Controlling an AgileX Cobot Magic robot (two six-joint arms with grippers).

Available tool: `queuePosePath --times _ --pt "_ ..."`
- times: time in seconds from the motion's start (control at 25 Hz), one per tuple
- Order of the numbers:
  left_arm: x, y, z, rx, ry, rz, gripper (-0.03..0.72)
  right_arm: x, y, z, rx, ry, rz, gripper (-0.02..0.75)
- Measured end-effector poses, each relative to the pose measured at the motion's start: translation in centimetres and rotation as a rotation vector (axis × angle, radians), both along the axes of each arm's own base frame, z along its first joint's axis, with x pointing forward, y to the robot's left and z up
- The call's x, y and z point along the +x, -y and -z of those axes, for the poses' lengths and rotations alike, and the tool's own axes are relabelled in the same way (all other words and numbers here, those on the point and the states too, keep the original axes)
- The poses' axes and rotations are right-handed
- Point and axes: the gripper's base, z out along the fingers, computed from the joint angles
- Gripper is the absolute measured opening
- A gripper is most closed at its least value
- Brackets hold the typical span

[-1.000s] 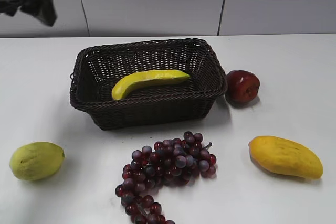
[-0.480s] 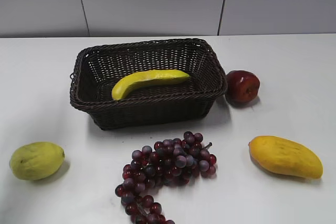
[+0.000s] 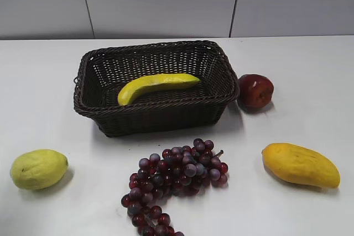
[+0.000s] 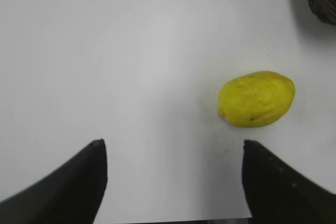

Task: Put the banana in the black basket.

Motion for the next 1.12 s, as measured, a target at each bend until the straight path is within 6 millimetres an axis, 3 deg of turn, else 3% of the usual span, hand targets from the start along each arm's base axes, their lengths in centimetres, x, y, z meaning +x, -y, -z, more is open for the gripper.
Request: queuePosePath --times 0.36,0.6,0.8,1.12 --pt "-8.4 -0.9 2.1 -0.047 0.239 -0.001 0.592 0.0 0.0 0.0 0.000 0.000 0.000 0.584" --pt "-12.7 -1.4 3.1 -0.059 0.372 0.000 0.592 0.0 0.0 0.0 0.000 -0.001 0.000 0.584" --pt "-14.3 -1.6 4.3 -0.058 0.415 0.000 0.589 0.0 0.0 0.0 0.000 -0.001 0.000 0.584" --pt "-14.4 -1.6 4.6 -0.057 0.409 0.000 0.546 0.0 0.0 0.0 0.000 -0.001 0.000 0.584"
